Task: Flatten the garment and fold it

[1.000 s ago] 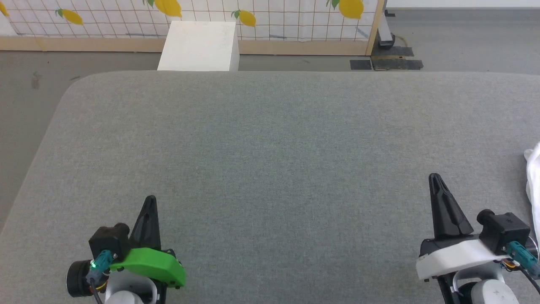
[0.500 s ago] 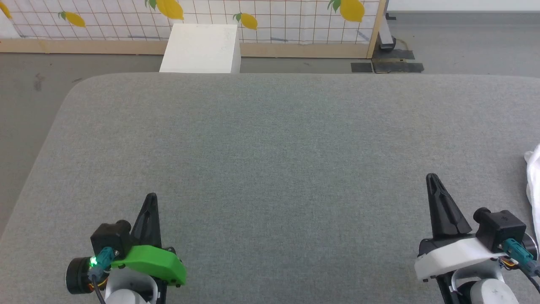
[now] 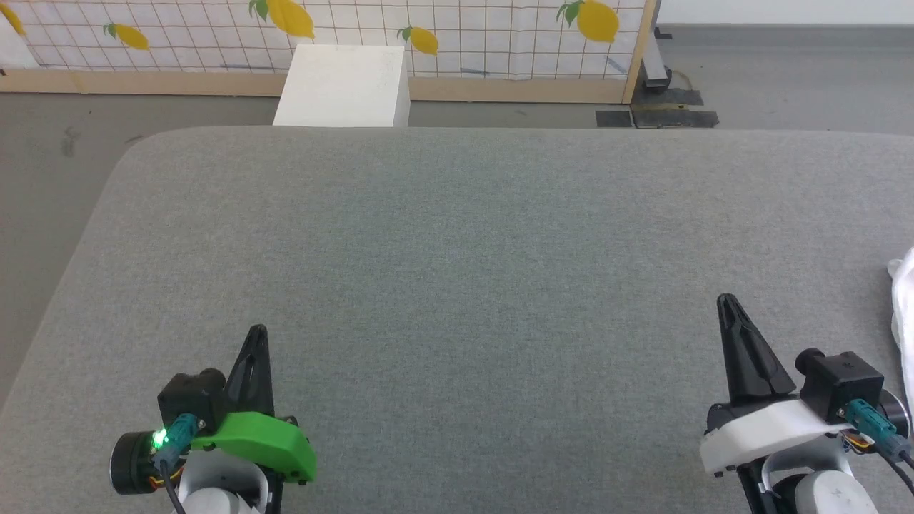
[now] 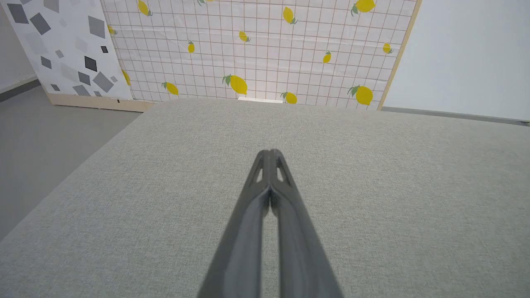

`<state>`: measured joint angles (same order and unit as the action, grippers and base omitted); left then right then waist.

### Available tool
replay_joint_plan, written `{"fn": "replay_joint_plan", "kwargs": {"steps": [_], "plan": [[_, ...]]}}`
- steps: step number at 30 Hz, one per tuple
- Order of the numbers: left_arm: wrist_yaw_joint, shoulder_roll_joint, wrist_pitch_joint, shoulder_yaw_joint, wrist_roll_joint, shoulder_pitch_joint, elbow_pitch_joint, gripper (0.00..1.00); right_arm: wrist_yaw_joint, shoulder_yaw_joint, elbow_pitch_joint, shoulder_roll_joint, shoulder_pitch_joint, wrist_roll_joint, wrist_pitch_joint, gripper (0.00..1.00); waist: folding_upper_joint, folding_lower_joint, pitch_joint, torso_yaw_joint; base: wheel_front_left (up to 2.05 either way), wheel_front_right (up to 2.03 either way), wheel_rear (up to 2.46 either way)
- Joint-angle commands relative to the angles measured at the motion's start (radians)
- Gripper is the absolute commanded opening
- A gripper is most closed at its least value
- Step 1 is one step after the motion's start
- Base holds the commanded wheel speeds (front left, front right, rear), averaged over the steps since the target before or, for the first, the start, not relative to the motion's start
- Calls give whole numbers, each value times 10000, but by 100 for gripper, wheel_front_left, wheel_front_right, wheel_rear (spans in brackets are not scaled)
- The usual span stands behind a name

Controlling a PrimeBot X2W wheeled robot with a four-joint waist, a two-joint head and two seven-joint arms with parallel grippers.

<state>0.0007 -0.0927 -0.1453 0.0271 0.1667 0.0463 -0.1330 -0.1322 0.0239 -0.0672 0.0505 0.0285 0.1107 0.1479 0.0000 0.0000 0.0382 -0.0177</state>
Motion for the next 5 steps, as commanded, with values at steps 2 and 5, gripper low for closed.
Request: {"fn": "replay_joint_plan", "kwargs": {"steps": [2, 5], "plan": [[-3, 61, 74, -33, -128, -176, 98, 0, 7, -33, 92, -1, -124, -143, -76, 0, 0, 0, -14, 7, 0, 0, 0], [-3, 76, 131, -43, -192, -188, 149, 0, 7, -41, 116, -1, -130, -183, -134, 0, 0, 0, -29, 14, 0, 0, 0]]}}
